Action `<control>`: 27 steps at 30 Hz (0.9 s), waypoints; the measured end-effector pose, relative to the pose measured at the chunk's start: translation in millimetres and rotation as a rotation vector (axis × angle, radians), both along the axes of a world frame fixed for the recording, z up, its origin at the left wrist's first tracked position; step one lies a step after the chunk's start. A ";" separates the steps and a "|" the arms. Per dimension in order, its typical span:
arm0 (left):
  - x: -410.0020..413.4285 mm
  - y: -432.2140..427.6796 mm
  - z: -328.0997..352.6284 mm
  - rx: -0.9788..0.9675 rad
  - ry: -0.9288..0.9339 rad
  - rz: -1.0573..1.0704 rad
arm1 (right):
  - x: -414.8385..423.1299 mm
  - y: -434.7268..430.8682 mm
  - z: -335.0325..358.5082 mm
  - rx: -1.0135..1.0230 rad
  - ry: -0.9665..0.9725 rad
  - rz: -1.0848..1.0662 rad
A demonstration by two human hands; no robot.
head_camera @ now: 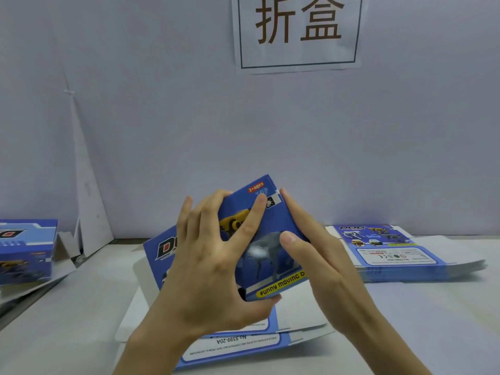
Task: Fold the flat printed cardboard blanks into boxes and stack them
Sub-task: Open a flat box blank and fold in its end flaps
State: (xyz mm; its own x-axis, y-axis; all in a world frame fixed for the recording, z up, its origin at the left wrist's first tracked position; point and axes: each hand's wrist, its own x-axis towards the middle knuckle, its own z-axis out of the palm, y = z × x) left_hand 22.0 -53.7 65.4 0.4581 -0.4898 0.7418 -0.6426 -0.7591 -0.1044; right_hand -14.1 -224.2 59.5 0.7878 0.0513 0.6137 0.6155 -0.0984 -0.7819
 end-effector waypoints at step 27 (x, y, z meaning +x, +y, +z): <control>6.2 6.7 1.9 -0.180 0.158 -0.208 | 2.4 -16.6 1.6 -0.131 0.026 -0.159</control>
